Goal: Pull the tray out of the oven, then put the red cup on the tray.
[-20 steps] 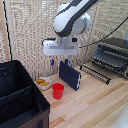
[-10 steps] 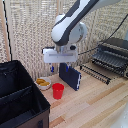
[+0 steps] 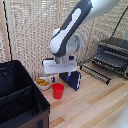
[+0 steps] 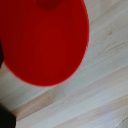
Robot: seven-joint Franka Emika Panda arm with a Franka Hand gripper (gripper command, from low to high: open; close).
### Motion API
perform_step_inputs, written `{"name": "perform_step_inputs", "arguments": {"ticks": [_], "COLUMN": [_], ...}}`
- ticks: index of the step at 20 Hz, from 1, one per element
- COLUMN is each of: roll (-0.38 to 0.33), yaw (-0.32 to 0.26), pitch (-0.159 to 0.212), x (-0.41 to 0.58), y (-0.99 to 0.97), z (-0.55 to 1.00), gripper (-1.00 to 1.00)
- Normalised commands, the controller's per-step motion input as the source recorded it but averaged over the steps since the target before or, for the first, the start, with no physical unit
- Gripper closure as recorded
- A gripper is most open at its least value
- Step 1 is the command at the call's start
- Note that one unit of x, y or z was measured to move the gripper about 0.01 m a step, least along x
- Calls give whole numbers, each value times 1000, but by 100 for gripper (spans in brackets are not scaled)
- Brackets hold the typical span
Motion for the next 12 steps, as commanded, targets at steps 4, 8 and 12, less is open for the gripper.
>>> {"name": "perform_step_inputs", "arguments": {"ticks": [4,8,12], "roll": [-82,-52,25], "yaw": [35,31,48], "pitch": [35,30,2], "x": [-29,-3,0], "y": [-36,-41,-34], "z": [-365,-411,-180], "gripper": [-100,-100,100]}}
